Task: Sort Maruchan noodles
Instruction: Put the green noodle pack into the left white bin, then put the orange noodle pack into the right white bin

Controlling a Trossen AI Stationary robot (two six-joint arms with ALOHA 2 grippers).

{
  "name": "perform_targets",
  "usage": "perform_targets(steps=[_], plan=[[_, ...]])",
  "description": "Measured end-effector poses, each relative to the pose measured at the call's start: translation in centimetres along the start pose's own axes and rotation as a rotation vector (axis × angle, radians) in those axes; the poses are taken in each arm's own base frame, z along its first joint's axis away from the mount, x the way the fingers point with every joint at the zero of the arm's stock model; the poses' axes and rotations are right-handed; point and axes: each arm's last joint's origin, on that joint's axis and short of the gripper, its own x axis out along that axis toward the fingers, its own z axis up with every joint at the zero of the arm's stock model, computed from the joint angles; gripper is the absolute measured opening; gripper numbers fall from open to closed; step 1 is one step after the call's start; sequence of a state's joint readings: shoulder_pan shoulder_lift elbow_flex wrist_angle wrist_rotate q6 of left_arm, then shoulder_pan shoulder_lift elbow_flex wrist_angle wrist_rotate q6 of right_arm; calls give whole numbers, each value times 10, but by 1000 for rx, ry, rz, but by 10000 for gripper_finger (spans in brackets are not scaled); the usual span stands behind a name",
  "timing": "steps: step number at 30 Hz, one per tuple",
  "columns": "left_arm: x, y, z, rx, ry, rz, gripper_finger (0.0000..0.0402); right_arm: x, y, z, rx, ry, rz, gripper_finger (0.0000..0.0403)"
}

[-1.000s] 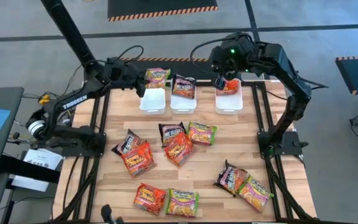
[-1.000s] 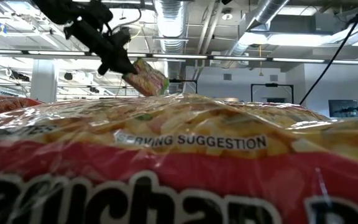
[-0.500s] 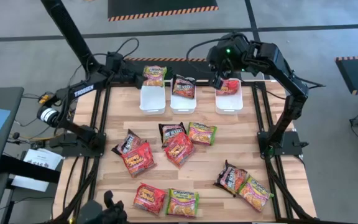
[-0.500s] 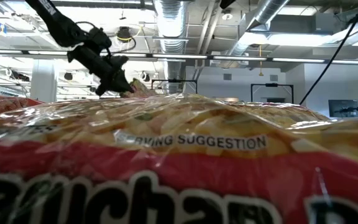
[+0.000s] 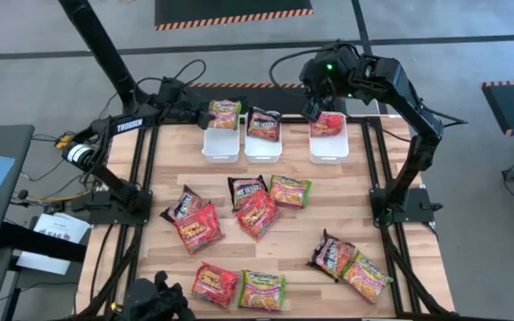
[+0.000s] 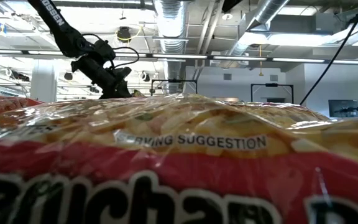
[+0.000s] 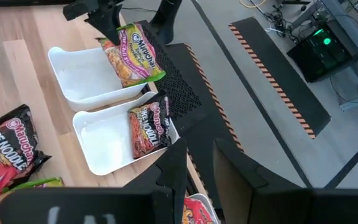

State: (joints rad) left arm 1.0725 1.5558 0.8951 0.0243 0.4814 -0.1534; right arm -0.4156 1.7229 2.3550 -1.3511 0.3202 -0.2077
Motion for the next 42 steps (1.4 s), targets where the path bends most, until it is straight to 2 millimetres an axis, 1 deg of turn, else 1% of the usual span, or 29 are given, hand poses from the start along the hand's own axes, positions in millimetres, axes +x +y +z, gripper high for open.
perform_targets(steps=[9, 12, 16, 20, 25, 29, 33, 36, 39, 42], plan=[[-2, 3, 0, -12, 4, 4, 136, 0, 0, 0, 1, -2, 0, 102], [-2, 3, -1, -42, 15, -28, 159, 0, 0, 1, 1, -5, -1, 102], [-2, 3, -1, -43, 16, -39, 176, 0, 0, 0, 1, -5, -1, 102], [-5, 8, 3, -50, 0, -3, 178, 0, 0, 0, 1, -5, -1, 102], [-14, 12, 24, -55, -60, -13, 178, 0, 0, 0, 1, -5, -1, 102], [-23, 7, 49, -65, -88, -108, 178, 0, 0, 0, -2, -1, 1, 102], [-35, -6, 75, -38, -82, -241, 178, 0, 0, -1, -6, 11, 5, 103], [-42, -17, 90, -21, -63, -290, 178, 0, 2, -6, -17, 57, 16, 103], [-50, -28, 100, 5, -45, -309, 178, -1, 3, -13, 4, 134, 29, 103], [-57, -44, 105, 35, -28, -330, 178, -2, 2, -21, 47, 206, 49, 103]])
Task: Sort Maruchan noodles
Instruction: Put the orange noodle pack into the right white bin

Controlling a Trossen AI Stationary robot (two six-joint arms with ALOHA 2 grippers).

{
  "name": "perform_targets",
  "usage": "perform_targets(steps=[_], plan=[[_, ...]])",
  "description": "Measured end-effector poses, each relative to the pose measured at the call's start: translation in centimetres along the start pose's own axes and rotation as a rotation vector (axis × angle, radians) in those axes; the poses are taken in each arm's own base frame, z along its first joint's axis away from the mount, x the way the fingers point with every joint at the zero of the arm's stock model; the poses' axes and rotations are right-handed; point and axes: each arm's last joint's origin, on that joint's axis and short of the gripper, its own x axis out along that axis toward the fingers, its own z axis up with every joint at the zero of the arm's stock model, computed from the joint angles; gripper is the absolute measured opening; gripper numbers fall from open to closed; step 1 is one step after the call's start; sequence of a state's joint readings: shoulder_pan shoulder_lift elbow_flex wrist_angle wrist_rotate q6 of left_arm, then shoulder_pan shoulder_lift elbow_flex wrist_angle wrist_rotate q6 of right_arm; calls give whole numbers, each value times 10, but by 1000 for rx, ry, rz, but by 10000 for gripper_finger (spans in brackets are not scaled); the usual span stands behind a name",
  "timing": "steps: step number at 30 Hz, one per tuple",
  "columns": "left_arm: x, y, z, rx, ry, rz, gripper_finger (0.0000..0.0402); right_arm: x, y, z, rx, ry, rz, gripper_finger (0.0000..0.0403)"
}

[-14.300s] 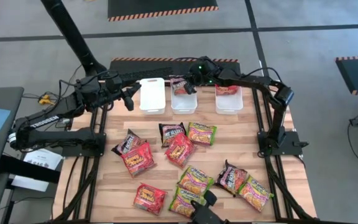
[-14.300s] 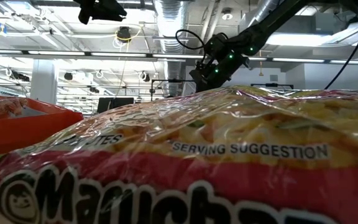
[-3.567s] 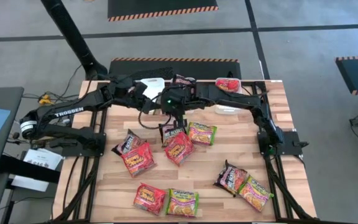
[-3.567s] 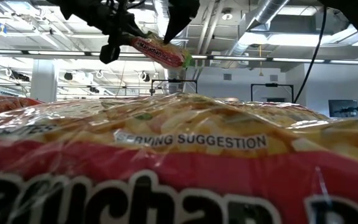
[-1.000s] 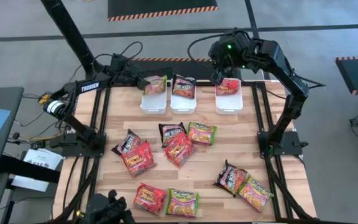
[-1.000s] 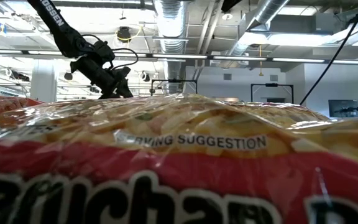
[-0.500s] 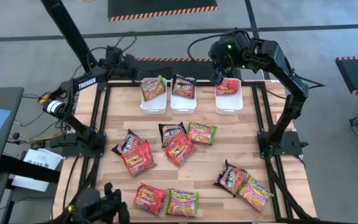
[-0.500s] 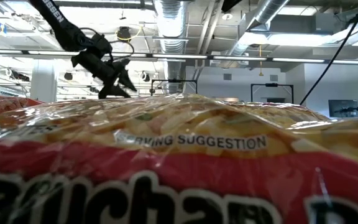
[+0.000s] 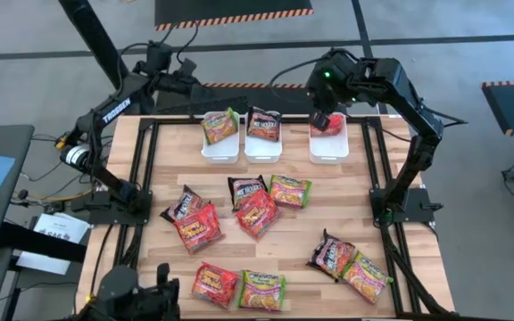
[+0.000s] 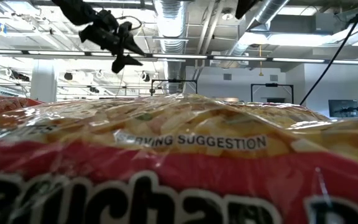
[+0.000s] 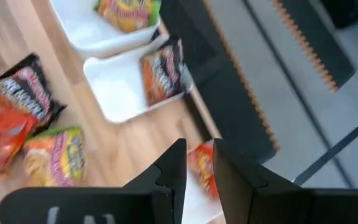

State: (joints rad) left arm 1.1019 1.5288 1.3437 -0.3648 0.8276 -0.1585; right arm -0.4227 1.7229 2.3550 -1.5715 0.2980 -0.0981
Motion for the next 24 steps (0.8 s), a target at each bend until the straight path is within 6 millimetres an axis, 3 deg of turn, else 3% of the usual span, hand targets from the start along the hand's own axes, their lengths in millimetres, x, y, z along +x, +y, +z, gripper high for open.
perform_targets(steps=[11, 24], plan=[[-16, -77, -2, 124, 16, -117, 178, 0, 9, 0, -26, -43, 431, 103], [-36, -141, -21, 130, 57, -127, 178, -1, 25, 4, -157, -103, 586, 103]])
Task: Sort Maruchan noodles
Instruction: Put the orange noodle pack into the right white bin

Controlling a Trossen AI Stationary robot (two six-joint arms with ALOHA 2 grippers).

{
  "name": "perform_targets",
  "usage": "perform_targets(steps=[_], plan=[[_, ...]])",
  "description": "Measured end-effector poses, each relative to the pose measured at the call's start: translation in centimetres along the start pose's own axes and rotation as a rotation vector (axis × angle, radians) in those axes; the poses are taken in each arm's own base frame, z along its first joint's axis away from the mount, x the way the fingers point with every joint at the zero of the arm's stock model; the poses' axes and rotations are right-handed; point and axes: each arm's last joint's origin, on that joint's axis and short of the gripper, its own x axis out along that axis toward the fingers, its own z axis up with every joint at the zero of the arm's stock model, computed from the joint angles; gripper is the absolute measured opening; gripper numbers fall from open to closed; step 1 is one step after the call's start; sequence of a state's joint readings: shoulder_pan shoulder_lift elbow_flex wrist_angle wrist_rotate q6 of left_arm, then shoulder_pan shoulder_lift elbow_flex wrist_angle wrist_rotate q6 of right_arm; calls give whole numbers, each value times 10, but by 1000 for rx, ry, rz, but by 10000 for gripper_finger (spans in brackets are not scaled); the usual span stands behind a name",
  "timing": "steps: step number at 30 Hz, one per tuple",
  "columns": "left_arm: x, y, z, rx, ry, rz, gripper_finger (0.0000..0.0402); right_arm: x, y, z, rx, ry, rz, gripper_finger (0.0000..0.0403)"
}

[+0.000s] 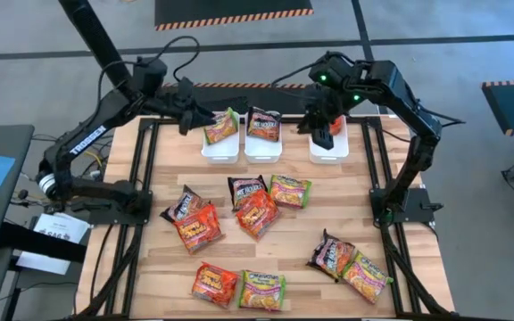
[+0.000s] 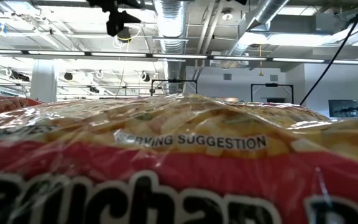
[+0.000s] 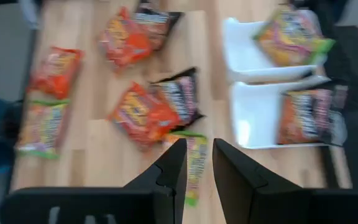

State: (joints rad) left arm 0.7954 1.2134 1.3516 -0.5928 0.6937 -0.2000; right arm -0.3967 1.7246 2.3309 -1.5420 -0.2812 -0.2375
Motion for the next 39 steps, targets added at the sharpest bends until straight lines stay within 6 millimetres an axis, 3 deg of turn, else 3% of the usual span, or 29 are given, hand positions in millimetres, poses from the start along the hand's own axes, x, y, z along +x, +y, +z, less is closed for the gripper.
perform_targets(steps=[15, 19, 27, 39], plan=[[12, -38, -38, -154, 321, -90, 178, 8, 37, 10, -110, -39, 131, 103], [14, -46, -50, -160, 415, -46, 178, 10, 47, 11, -134, -35, 155, 103], [14, -56, -72, -156, 607, 113, 178, 13, 69, 12, -83, -14, 157, 103], [12, -69, -85, -133, 730, 91, 178, 18, 98, 16, 63, -18, 193, 103]])
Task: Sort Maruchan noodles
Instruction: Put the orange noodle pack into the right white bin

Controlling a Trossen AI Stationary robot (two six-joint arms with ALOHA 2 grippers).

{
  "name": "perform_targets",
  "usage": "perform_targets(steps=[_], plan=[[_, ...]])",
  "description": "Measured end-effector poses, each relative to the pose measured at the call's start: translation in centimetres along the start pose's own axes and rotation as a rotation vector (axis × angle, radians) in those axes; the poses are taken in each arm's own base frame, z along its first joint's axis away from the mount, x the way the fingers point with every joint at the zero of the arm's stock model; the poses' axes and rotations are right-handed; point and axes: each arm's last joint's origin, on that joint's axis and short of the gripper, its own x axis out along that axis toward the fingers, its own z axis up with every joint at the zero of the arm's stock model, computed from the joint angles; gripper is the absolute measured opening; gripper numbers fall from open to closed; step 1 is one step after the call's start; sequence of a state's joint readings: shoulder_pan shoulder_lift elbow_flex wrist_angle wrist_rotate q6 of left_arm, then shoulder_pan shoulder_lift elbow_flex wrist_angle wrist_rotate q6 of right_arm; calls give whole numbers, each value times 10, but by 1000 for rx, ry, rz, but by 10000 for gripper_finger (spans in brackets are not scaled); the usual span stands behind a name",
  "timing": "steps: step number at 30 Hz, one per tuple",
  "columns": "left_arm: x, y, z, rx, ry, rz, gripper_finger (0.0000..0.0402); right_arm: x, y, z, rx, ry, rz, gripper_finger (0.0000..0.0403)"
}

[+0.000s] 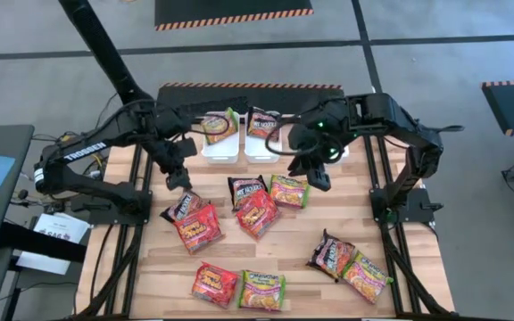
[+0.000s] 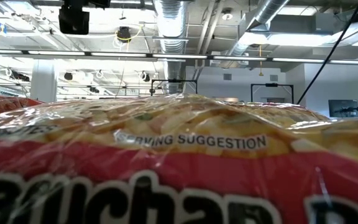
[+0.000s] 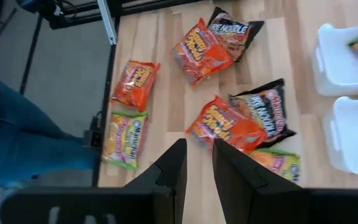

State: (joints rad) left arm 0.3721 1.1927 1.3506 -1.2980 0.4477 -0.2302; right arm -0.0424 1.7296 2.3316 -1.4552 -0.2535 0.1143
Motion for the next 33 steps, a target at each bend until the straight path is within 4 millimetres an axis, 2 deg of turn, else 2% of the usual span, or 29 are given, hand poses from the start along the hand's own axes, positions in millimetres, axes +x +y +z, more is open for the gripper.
perform_targets(steps=[5, 11, 18, 24, 33], plan=[[2, -4, -2, 14, 23, -5, 178, 30, 14, 5, 46, 58, 36, 103], [4, -7, -5, 37, 48, 5, 178, 69, 34, 9, 7, 102, 82, 103], [5, -7, -7, 96, 54, 67, 178, 105, 44, 12, -24, 139, 107, 103], [4, -3, -6, 117, 22, 224, 178, 120, 48, 18, -34, 105, 110, 103], [3, 1, -4, 100, -27, 370, 178, 145, 38, 23, -14, 97, 48, 103]])
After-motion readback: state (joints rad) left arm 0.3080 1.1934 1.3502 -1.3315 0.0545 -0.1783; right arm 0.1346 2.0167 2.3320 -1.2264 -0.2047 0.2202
